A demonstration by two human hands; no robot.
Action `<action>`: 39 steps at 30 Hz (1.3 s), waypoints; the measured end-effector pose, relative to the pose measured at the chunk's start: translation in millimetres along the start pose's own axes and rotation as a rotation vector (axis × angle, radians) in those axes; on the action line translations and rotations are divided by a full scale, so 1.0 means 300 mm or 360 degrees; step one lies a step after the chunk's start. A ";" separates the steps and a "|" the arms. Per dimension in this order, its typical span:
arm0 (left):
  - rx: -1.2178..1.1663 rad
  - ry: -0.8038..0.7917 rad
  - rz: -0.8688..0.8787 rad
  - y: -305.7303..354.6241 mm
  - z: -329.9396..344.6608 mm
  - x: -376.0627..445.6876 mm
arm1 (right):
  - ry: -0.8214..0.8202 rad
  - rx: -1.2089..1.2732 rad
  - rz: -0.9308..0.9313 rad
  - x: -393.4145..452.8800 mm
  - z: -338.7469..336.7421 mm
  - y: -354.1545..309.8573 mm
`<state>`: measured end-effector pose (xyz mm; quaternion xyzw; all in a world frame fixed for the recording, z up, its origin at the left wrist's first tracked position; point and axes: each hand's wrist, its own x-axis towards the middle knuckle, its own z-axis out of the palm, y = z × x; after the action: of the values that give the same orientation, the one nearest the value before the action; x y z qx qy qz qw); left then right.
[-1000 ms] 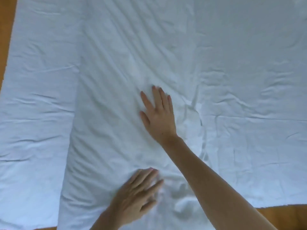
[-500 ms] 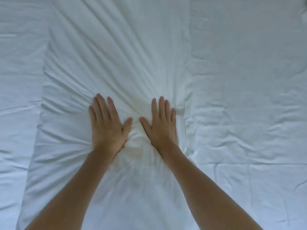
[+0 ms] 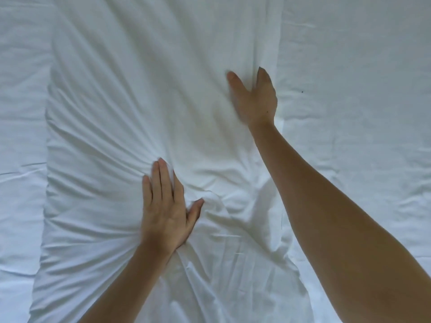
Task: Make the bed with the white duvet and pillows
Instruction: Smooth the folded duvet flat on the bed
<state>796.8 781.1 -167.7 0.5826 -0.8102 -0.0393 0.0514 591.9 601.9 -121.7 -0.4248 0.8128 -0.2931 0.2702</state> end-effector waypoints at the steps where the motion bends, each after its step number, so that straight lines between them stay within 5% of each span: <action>1: 0.0004 -0.0005 0.0010 -0.001 0.001 -0.002 | 0.0018 0.0006 -0.0065 -0.015 0.013 -0.011; 5: 0.0004 0.0005 -0.0014 0.001 -0.004 0.000 | -0.0145 -0.0036 -0.0093 -0.083 0.041 -0.029; 13: -0.0093 0.0166 -0.0154 0.013 -0.037 0.012 | -0.0332 0.0084 0.0456 -0.180 0.029 -0.030; 19: -0.0175 0.0274 -0.0214 0.024 -0.037 0.012 | -0.0563 0.0228 0.0322 -0.267 0.054 -0.109; 28: -0.0210 0.0283 -0.0242 0.021 -0.027 0.005 | -0.0341 -0.0142 0.0128 -0.255 0.070 -0.042; 33: -0.0206 0.0276 -0.0238 0.019 -0.028 0.003 | -0.0315 0.0084 0.0149 -0.269 0.051 -0.041; 39: -0.0308 0.0389 -0.0177 0.104 -0.155 0.030 | 0.0017 -0.0050 -0.0177 -0.236 -0.241 -0.092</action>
<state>770.5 782.3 -117.5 0.6192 -0.7569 -0.0489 0.2032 591.8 667.0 -39.5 -0.4719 0.7938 -0.2972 0.2425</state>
